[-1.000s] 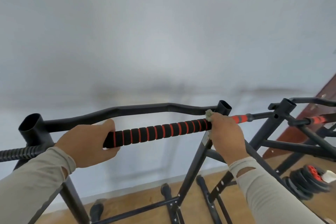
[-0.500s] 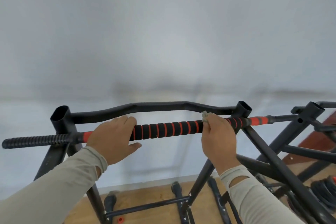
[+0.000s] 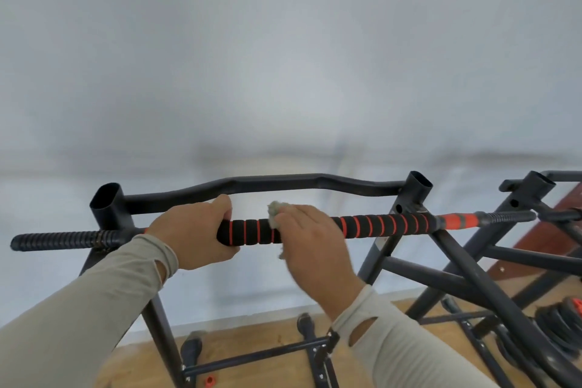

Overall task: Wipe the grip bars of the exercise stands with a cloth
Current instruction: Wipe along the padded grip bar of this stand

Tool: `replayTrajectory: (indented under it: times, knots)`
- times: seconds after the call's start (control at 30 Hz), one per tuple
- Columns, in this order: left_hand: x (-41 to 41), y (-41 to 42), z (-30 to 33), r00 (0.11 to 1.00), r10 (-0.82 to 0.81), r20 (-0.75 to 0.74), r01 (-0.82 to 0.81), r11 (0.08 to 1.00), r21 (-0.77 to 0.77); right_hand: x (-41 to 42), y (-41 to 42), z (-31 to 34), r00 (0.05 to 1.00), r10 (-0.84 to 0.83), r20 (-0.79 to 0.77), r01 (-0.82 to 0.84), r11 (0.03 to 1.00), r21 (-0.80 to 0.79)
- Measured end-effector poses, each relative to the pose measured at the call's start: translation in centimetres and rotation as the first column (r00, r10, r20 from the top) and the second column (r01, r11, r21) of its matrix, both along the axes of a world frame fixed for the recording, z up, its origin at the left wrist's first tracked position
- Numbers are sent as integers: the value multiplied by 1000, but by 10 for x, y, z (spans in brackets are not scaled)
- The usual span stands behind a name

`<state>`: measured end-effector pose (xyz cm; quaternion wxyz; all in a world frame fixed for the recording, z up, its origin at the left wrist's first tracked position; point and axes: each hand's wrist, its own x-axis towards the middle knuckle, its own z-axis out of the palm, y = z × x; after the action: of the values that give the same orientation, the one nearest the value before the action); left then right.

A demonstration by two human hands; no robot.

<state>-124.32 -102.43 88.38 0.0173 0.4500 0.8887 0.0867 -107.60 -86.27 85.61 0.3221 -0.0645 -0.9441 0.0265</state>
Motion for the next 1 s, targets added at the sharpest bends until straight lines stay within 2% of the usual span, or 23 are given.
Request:
replayTrajectory:
  times: [0.13,0.23,0.3,0.37,0.43,0.53,0.6,0.7,0.77,0.87,1.0]
  knots:
    - [-4,-3,2,1000,-17,8,17,1000,0,52,61,9,944,-300,135,295,954,55]
    - [-4,-3,3,1000,-30,8,30,1000,4,91,105,23,798,-550,246,539,834,116]
    - [-5,-3,2,999,-43,2,43,999,12,112,127,30,704,-649,288,647,754,114]
    - [-7,-2,3,998,-55,-9,55,998,27,123,140,36,636,-712,297,741,671,22]
    - [-10,-2,3,995,-91,-50,93,995,40,120,141,35,610,-737,292,788,602,-127]
    - [-5,-5,-4,972,-125,-201,142,987,70,110,128,28,641,-736,215,765,596,-243]
    - [3,-10,-15,953,-112,-282,166,970,176,109,126,27,675,-720,160,729,617,-297]
    - [7,-17,-26,971,-76,-229,143,945,293,102,118,25,729,-670,141,671,659,-340]
    - [6,-17,-25,973,-92,-212,157,936,316,86,97,22,785,-611,103,608,726,-322]
    - [4,-16,-19,965,-119,-235,185,941,283,51,51,13,881,-473,11,457,845,-278]
    - [0,-13,-13,971,-112,-211,153,970,187,-9,-17,-2,968,-241,-74,222,953,-206]
